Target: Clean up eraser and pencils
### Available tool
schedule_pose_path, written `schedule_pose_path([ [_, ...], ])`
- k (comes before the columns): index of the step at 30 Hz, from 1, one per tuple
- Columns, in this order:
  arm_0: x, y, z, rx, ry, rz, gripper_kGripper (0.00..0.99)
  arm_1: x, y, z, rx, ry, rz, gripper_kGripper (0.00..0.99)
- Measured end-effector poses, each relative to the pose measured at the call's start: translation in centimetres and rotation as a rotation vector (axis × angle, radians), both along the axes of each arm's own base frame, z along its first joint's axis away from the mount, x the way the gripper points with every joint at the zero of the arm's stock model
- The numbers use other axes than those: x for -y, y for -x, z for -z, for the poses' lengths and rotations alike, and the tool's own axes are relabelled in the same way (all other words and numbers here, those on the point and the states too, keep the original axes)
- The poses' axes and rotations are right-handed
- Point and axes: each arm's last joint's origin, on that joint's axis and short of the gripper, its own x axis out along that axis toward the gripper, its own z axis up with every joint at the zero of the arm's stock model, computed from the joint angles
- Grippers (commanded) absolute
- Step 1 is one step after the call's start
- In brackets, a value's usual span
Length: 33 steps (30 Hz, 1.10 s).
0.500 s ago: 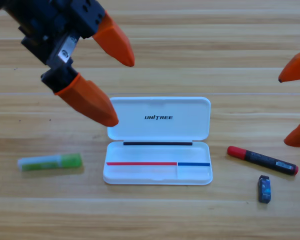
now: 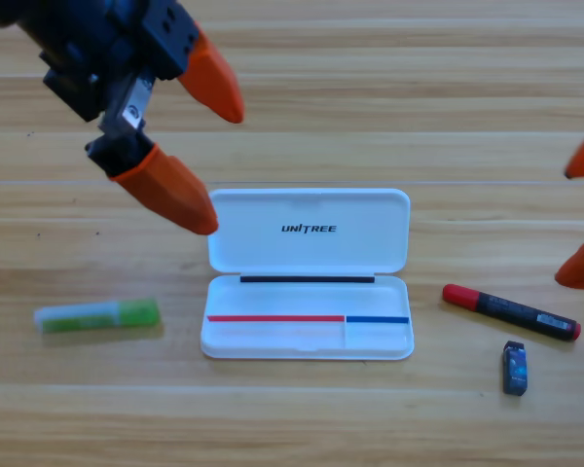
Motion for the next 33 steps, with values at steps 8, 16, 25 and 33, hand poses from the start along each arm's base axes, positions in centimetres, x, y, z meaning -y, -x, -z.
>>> schedule_pose_path([
  [8,-0.4,-1.1,2.8,0.101,-0.213,-0.039,0.959,1.1,-1.4,1.7,-0.009,0.115,0.49,0.979],
  [16,-3.0,-1.7,6.3,0.11,-0.397,0.017,0.982,0.2,-2.6,5.0,-0.122,0.182,0.681,0.979],
  [25,-9.3,-4.4,8.5,0.087,-0.428,-0.027,0.99,-3.6,-6.3,11.4,-0.357,0.313,0.953,0.983],
  [33,-13.0,-6.7,9.1,0.069,-0.446,-0.046,0.988,-5.9,-7.9,15.8,-0.497,0.411,1.02,0.908],
])
